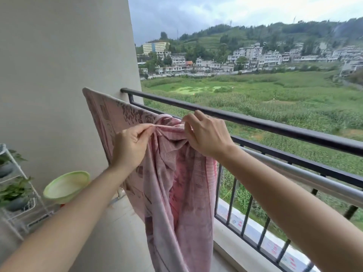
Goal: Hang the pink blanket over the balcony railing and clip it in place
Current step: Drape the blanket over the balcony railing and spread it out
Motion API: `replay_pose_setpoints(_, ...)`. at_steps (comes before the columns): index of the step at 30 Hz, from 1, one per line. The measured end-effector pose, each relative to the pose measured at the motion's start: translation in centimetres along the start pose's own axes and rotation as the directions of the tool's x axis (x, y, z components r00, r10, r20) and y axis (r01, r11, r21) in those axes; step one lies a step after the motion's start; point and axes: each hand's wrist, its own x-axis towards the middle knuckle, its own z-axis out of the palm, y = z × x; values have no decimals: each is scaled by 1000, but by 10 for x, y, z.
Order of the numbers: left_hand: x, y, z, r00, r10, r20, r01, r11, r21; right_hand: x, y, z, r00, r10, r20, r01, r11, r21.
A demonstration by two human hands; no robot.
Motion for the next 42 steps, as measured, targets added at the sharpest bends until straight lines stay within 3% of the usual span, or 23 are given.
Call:
replay_pose_setpoints(4,43,42,-3,998,1,56,6,993,-117,-22,-7,-7,996,88,27,-91,985,144)
replay_pose_setpoints(11,80,77,1,980,-164,113,189,943,-272,-15,1,-7,915,397,73,-396,918,-33)
replay_pose_setpoints(13,87,79,0,970,-216,114,241,915,-324,-7,19,-20,866,471,167,-457,882,-116)
replay_pose_setpoints(15,92,80,-1,961,-241,134,274,897,-348,-2,36,-34,836,441,326,-450,891,-50)
replay_pose_setpoints(17,93,77,-2,973,-203,109,224,942,-249,2,48,-49,839,412,356,-460,886,60)
replay_pose_setpoints(19,90,67,-3,998,-54,31,50,993,106,10,58,-60,839,476,266,-530,825,195)
replay_pose_setpoints(21,82,56,0,996,27,83,-54,935,351,23,62,-66,807,547,223,-590,730,346)
replay_pose_setpoints(23,67,44,10,980,-64,187,-14,923,385,34,57,-66,782,573,247,-621,680,390)
replay_pose_setpoints(26,28,37,35,971,-165,174,81,910,406,41,51,-55,755,579,307,-655,667,354)
replay_pose_setpoints(29,-19,45,61,991,47,129,-106,858,502,42,45,-39,734,590,337,-679,653,334)
replay_pose_setpoints(31,-44,51,78,956,211,206,-291,786,545,43,37,-28,741,571,352,-668,676,311)
replay_pose_setpoints(34,-57,45,88,903,214,372,-412,674,613,45,31,-18,774,523,357,-616,753,232)
replay_pose_setpoints(36,-48,33,79,923,186,338,-349,774,528,46,37,-16,793,517,323,-593,776,213)
replay_pose_setpoints(38,-30,21,63,969,109,220,-194,889,416,45,47,-18,797,527,295,-593,777,211)
replay_pose_setpoints(40,-3,11,45,999,-41,2,39,952,305,41,56,-17,791,533,301,-605,754,256)
replay_pose_setpoints(42,27,4,30,955,-263,-137,273,960,60,36,56,-12,766,523,373,-637,697,330)
